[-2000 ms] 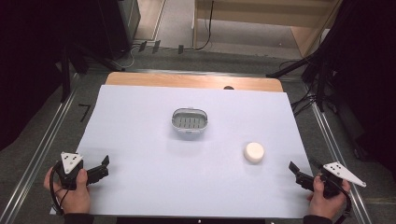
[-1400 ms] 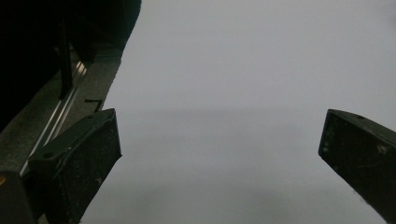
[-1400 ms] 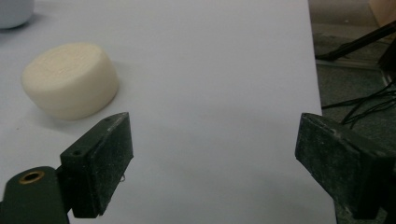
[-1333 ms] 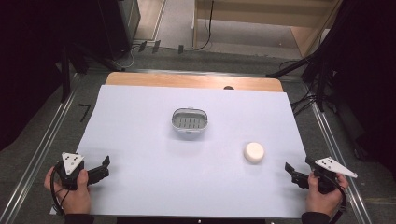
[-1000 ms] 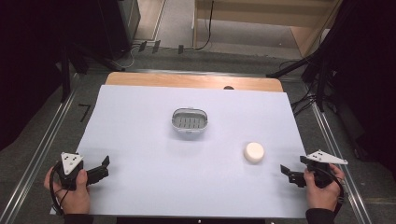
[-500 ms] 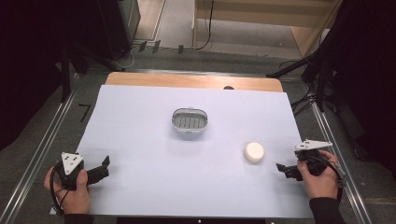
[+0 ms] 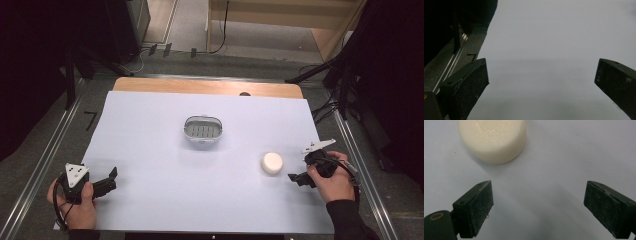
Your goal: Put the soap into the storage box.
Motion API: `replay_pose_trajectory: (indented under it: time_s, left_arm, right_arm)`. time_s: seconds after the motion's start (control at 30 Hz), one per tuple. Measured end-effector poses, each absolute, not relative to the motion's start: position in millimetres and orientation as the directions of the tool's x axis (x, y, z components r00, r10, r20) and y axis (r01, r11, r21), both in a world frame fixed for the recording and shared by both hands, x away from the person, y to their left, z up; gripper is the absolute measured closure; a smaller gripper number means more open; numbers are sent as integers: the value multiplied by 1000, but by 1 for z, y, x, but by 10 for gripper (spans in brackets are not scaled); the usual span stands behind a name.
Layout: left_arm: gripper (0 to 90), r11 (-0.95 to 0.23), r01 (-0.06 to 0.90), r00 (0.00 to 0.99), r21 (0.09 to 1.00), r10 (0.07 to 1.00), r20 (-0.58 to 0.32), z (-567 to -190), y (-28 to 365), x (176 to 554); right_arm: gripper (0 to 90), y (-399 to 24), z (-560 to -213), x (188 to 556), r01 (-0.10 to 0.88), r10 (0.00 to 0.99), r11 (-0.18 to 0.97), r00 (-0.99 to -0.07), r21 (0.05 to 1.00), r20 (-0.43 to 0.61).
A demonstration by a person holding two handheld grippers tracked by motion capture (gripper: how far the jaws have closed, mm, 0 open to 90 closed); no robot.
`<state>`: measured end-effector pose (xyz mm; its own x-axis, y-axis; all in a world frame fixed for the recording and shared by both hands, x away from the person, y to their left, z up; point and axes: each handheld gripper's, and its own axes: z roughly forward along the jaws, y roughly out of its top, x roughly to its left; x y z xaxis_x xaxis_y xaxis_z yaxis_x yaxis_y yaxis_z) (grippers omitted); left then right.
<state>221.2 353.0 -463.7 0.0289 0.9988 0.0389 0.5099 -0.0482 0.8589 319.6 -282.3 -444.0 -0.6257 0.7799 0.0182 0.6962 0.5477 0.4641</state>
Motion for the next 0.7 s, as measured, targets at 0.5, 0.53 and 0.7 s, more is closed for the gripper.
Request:
replay_pose_trajectory:
  time_s: [0.5,0.53,0.7]
  left_arm:
    - [0,-49,509,33,859,999,37,-464,353,221]
    - [0,-50,510,33,859,999,39,-464,353,221]
    - [0,-47,509,31,860,999,37,-464,353,221]
  right_arm:
    - [97,-263,-446,328,689,750,580,-660,434,46]
    - [97,-262,-446,328,689,749,581,-661,433,45]
    - [97,-255,-445,329,682,740,590,-671,432,48]
